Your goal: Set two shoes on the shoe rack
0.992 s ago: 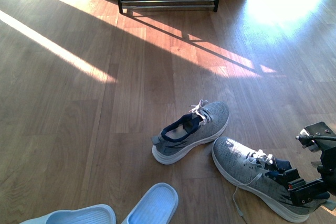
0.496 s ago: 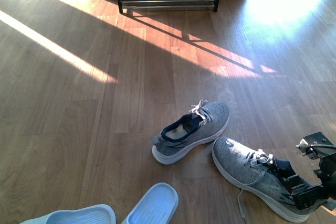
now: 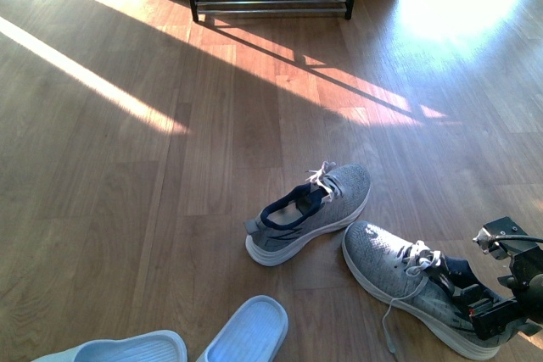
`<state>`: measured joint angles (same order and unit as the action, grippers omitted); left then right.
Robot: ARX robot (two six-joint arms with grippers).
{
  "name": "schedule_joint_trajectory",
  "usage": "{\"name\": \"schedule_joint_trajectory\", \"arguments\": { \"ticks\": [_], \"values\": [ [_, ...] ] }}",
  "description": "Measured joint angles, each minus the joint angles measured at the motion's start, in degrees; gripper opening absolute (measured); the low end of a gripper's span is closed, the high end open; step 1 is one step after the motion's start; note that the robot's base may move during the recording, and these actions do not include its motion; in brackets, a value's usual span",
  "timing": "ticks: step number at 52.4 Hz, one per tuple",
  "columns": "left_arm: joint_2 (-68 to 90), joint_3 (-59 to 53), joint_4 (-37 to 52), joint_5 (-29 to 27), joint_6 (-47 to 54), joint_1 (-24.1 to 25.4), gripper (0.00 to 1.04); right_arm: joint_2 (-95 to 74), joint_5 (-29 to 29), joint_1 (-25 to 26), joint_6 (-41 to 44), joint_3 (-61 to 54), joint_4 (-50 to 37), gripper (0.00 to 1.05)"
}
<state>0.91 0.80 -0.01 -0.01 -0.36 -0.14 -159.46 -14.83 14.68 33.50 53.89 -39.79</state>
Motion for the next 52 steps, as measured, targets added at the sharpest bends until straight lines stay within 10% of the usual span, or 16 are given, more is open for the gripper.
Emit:
{"name": "schedule_joint_trajectory", "arguments": {
  "ticks": [9, 32, 52],
  "values": [
    [0.0, 0.0, 0.0, 0.0, -0.02, 0.0, 0.95, -1.07, -0.07, -0.63, -0.92, 1.81, 0.98, 0.85],
    [0.0, 0.0, 0.0, 0.0, 0.0, 0.0, 0.95, -0.35, -1.01, -3.65, -0.66, -0.94, 0.26, 0.01],
    [0.0, 0.0, 0.0, 0.0, -0.02, 0.0, 0.95, 18.88, 1.68, -9.92, -17.68, -18.86, -11.43, 0.01]
  ]
}}
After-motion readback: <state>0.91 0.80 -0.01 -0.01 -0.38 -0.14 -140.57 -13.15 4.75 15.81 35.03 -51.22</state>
